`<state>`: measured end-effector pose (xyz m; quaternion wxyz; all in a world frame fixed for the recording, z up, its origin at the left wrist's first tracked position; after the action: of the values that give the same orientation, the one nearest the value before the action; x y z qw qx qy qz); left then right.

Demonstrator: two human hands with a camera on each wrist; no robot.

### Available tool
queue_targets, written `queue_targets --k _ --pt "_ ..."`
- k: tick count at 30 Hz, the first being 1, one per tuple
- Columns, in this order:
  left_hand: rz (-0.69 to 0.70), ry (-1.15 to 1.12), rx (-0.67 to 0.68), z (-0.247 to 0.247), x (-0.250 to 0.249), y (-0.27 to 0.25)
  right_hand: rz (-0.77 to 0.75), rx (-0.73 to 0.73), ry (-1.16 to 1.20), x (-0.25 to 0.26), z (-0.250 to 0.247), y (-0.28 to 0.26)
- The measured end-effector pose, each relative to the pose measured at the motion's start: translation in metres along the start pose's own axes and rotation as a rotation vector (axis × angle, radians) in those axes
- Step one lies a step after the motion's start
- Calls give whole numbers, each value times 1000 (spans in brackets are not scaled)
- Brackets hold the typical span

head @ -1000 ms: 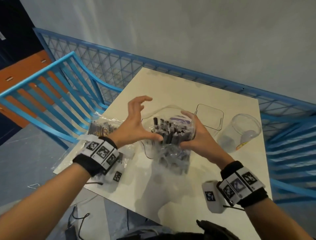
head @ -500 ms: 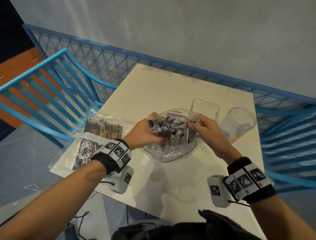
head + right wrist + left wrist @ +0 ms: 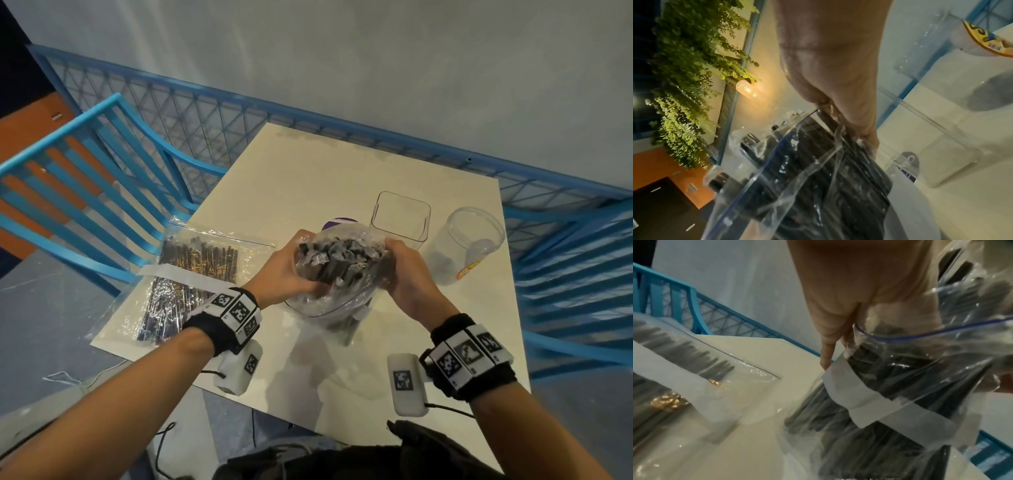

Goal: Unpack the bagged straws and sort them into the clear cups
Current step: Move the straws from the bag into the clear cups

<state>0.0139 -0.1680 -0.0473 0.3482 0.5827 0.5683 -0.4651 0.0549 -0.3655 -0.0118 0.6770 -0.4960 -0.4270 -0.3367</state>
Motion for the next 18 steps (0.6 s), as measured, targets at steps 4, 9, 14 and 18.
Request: queue_targets --k 4,9,14,18 --pt "-13 -17 -67 -2 4 1 -91 -21 -241 5 -3 0" --pt "3 -73 -207 -5 0 -2 -798 -363 -667 41 3 -47" --pt "-15 -98 -260 7 -5 -3 -499 13 -752 22 29 -48" --pt "-9 -156 -241 7 -4 -3 -472 45 -807 5 34 -35"
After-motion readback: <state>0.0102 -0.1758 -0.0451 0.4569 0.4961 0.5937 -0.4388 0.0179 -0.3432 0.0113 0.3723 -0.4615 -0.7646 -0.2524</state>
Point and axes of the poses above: each hand's wrist, its own y-axis towards the middle knuckle, its own z-axis out of the palm, x = y × z, the point moved 3 cm from there along y, towards the middle knuckle, and after that the axes turned 5 degrees about x, right-handed, at the moved point
